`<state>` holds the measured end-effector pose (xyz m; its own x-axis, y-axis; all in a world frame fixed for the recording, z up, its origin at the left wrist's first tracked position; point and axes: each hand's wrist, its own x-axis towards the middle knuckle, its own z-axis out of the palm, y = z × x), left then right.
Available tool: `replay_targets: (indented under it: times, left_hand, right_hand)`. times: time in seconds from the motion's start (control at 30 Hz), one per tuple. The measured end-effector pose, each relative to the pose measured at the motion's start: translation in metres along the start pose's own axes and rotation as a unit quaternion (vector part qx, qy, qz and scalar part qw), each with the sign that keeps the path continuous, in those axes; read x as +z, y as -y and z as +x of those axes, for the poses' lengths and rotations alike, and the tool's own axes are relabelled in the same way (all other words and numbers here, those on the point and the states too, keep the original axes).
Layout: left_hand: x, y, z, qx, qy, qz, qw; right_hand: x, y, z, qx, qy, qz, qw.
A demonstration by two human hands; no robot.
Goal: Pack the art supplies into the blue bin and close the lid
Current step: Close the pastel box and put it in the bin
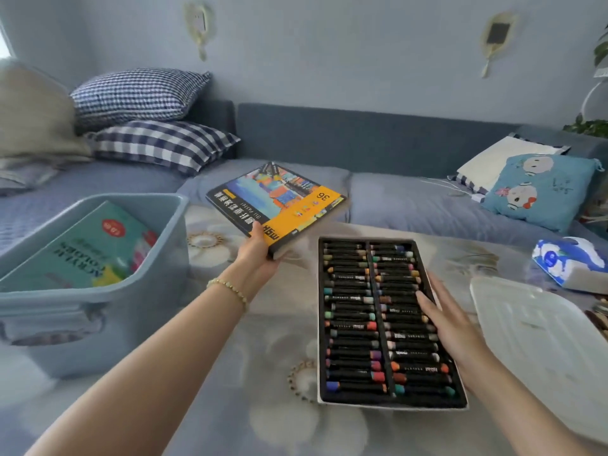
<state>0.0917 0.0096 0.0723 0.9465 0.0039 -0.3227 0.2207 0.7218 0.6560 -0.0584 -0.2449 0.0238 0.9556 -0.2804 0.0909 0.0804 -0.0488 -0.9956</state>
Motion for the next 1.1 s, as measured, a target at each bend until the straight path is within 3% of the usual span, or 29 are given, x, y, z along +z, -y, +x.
replay_targets:
  times: [0.43, 0.57, 0.93, 1.1]
  left_hand:
    - [0.003, 0.017, 0.01, -0.042, -0.038, 0.065, 0.996]
    - [0.005, 0.022, -0.005, -0.007, -0.005, 0.057, 0.998]
    - [-0.008, 0.032, -0.02, 0.03, 0.124, 0.251, 0.959]
    - [-0.011, 0.043, -0.027, -0.001, 0.159, 0.293, 0.943]
  right_hand:
    - [0.018, 0.008, -0.01, -0.003, 0.059, -0.008, 0.998]
    - [0.017, 0.01, -0.012, 0.002, 0.074, -0.027, 0.997]
    - [0.008, 0.008, -0.012, 0.011, 0.115, -0.078, 0.99]
    - [0.015, 0.003, -0.01, 0.042, 0.059, -0.036, 0.997]
